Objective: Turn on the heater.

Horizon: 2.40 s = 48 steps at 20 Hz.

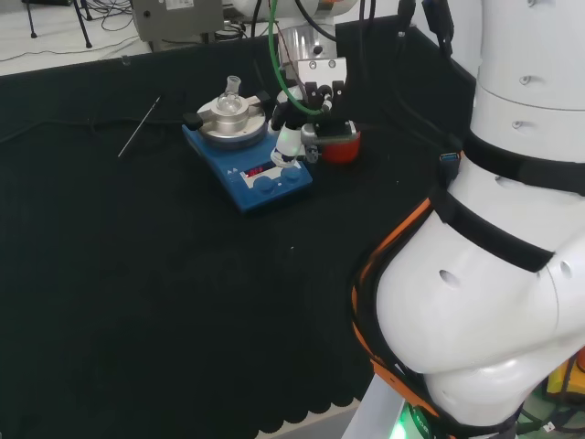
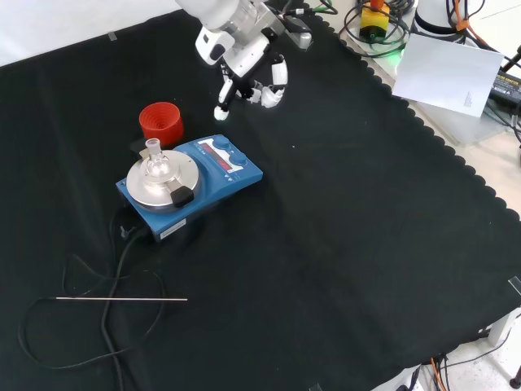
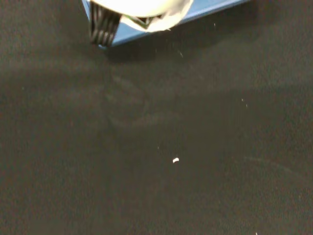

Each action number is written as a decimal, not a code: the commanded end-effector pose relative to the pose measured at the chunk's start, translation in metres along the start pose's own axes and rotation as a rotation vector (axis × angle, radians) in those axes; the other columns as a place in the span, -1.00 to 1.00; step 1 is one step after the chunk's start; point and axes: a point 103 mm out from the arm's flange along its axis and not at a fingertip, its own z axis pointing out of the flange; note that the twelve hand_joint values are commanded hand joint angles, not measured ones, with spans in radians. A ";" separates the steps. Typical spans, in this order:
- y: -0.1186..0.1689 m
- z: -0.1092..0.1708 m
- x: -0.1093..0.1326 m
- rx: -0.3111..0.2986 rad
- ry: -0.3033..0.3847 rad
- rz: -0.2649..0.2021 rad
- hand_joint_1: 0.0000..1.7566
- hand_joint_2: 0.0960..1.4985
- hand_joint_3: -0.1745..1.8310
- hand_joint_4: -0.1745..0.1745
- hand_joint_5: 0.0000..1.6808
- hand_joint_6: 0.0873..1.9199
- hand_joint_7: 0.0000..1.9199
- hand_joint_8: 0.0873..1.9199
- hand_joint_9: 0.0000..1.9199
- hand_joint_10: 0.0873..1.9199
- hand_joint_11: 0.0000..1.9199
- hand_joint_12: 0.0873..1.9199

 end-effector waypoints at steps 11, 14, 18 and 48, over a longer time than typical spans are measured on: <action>-0.011 0.018 0.024 0.017 -0.140 0.015 0.36 -0.13 -0.05 -0.34 -0.65 -1.00 0.53 0.49 0.74 0.29 0.61 -0.30; -0.010 0.019 0.027 0.041 -0.155 0.015 0.51 -0.12 0.04 -0.32 -0.64 -1.00 0.54 0.69 0.75 0.48 0.45 -0.05; -0.005 0.022 0.025 0.092 -0.168 0.027 0.62 -0.19 0.21 -0.27 -0.65 -1.00 0.56 0.88 0.74 0.67 0.35 0.24; 0.025 0.041 0.028 0.218 -0.212 0.020 0.67 -0.31 0.41 -0.14 -0.70 -1.00 0.61 0.97 0.76 0.78 0.34 0.40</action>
